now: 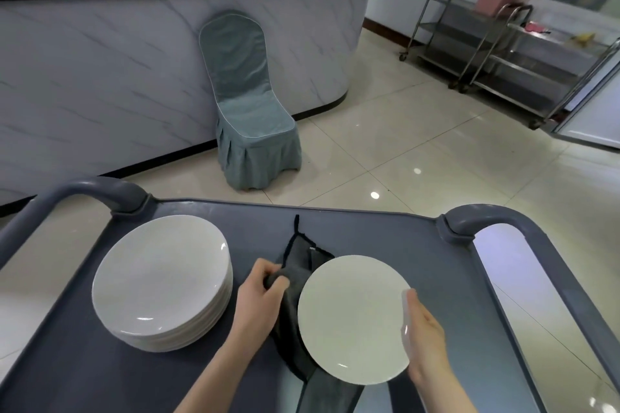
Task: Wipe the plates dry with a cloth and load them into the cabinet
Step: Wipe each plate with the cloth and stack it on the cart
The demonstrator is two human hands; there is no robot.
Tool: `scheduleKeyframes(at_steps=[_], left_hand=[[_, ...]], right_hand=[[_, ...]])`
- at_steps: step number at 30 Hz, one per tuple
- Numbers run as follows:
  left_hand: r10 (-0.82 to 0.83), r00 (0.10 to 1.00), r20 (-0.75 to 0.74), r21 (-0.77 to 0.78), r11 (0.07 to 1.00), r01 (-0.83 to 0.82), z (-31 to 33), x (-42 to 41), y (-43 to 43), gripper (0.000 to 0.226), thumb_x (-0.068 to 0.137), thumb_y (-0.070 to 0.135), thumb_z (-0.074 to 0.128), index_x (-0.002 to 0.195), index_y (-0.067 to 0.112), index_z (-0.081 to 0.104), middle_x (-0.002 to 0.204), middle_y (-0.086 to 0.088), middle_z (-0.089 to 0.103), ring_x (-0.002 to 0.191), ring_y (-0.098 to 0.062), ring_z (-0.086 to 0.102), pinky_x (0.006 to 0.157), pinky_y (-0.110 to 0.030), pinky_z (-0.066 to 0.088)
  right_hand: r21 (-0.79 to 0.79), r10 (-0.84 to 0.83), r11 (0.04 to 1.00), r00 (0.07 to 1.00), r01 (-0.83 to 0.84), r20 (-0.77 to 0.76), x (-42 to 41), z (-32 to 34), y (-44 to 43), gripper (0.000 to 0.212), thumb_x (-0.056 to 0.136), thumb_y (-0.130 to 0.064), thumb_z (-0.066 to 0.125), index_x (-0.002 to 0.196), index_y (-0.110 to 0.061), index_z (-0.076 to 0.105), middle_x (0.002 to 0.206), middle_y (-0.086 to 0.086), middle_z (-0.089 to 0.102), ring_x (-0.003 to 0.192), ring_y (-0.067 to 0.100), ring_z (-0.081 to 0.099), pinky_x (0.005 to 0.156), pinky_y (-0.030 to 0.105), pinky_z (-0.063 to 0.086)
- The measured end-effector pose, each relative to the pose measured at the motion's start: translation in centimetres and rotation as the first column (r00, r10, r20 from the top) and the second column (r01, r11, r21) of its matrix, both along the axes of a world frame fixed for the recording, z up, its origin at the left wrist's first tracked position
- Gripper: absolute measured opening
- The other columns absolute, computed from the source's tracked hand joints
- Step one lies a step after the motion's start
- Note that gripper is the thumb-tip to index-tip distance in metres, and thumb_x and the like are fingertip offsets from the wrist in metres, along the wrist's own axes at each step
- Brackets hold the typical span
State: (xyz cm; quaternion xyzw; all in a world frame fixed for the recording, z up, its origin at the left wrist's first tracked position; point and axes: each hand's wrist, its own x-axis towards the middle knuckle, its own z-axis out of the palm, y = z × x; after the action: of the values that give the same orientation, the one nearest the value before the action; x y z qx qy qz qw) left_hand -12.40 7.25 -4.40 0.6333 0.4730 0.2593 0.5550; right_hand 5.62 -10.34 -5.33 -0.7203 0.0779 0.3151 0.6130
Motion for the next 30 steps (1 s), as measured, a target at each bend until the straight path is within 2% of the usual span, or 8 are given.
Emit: scheduleKeyframes(at_steps=[4, 7, 11, 15, 21, 25, 27, 30], left_hand=[[-0.335, 0.935, 0.118, 0.101, 0.941, 0.324, 4.5, 1.6, -4.0, 0.013, 0.083, 0.015, 0.060, 0.082, 0.026, 0.053, 0.067, 0.009, 0.054, 0.060, -0.006, 0.044, 0.057, -0.018, 0.039], [-0.662, 0.745, -0.082, 0.174, 0.726, 0.665, 4.6, 2.3, -6.8, 0.019, 0.086, 0.037, 0.066, 0.100, 0.025, 0.061, 0.096, 0.010, 0.070, 0.081, -0.002, 0.061, 0.079, -0.026, 0.051], [-0.507, 0.783, -0.361, 0.615, 0.501, 0.609, 2.7, 1.5, -6.7, 0.035, 0.090, 0.029, 0.065, 0.123, 0.018, 0.069, 0.126, 0.007, 0.066, 0.115, -0.013, 0.061, 0.101, -0.036, 0.048], [-0.504, 0.683, -0.529, 0.658, 0.265, 0.705, 0.7, 1.5, -7.7, 0.050, 0.094, 0.031, 0.051, 0.142, 0.020, 0.053, 0.153, 0.008, 0.042, 0.143, -0.022, 0.037, 0.113, -0.047, 0.034], [-0.343, 0.632, -0.695, 0.454, 0.472, 0.755, 0.4, 4.5, -3.8, 0.066, 0.102, 0.051, 0.026, 0.157, 0.031, -0.004, 0.157, 0.019, -0.025, 0.148, -0.009, -0.022, 0.123, -0.041, -0.005], [-0.198, 0.648, -0.735, 0.478, 0.527, 0.703, 0.7, 3.0, -2.1, 0.067, 0.101, 0.053, 0.023, 0.157, 0.031, -0.007, 0.161, 0.016, -0.022, 0.149, -0.012, -0.024, 0.116, -0.034, -0.023], [-0.190, 0.665, -0.722, 0.498, 0.525, 0.690, 0.9, 1.6, -3.0, 0.066, 0.098, 0.048, 0.029, 0.158, 0.026, 0.011, 0.164, 0.011, -0.005, 0.152, -0.019, -0.009, 0.120, -0.043, -0.013], [-0.238, 0.693, -0.681, 0.578, 0.406, 0.708, 1.8, 1.0, -6.4, 0.058, 0.089, 0.033, 0.044, 0.144, 0.013, 0.050, 0.155, -0.001, 0.039, 0.144, -0.030, 0.034, 0.111, -0.064, 0.031]], right_hand=[[0.034, 0.016, 0.999, 0.999, -0.017, 0.028, -1.2, 0.3, 1.3, 0.037, 0.098, -0.042, 0.057, 0.096, -0.009, 0.075, 0.088, 0.004, 0.078, 0.073, 0.021, 0.070, 0.068, 0.032, 0.055], [0.074, -0.018, 0.997, 1.000, 0.019, -0.009, -1.8, 0.9, 2.2, 0.036, 0.100, -0.038, 0.056, 0.099, -0.006, 0.072, 0.088, 0.010, 0.077, 0.075, 0.024, 0.070, 0.069, 0.034, 0.056], [0.121, -0.102, 0.986, 0.992, 0.111, -0.078, -2.2, 2.4, 2.6, 0.030, 0.099, -0.040, 0.057, 0.103, -0.011, 0.065, 0.104, 0.004, 0.069, 0.095, 0.023, 0.064, 0.084, 0.036, 0.051], [0.118, -0.116, 0.985, 0.991, 0.123, -0.065, -3.1, 3.0, 2.8, 0.035, 0.099, -0.041, 0.057, 0.092, -0.009, 0.068, 0.095, 0.004, 0.071, 0.086, 0.022, 0.067, 0.072, 0.032, 0.051], [0.180, -0.108, 0.978, 0.994, 0.107, -0.001, -4.8, 3.5, 2.9, 0.033, 0.100, -0.031, 0.059, 0.087, -0.004, 0.074, 0.083, 0.010, 0.076, 0.074, 0.025, 0.068, 0.069, 0.034, 0.054], [0.222, -0.131, 0.969, 0.988, 0.109, 0.087, -3.4, 5.3, 2.2, 0.037, 0.099, -0.035, 0.059, 0.080, -0.006, 0.071, 0.068, -0.002, 0.073, 0.060, 0.013, 0.066, 0.053, 0.024, 0.055], [0.236, -0.150, 0.965, 0.981, 0.118, 0.125, -2.2, 6.3, 1.8, 0.037, 0.099, -0.038, 0.059, 0.077, -0.009, 0.069, 0.066, -0.006, 0.071, 0.058, 0.012, 0.065, 0.052, 0.022, 0.054], [0.237, -0.168, 0.962, 0.978, 0.135, 0.123, -1.9, 6.7, 1.8, 0.035, 0.099, -0.038, 0.058, 0.081, -0.011, 0.070, 0.073, -0.006, 0.073, 0.069, 0.016, 0.066, 0.066, 0.027, 0.053]])
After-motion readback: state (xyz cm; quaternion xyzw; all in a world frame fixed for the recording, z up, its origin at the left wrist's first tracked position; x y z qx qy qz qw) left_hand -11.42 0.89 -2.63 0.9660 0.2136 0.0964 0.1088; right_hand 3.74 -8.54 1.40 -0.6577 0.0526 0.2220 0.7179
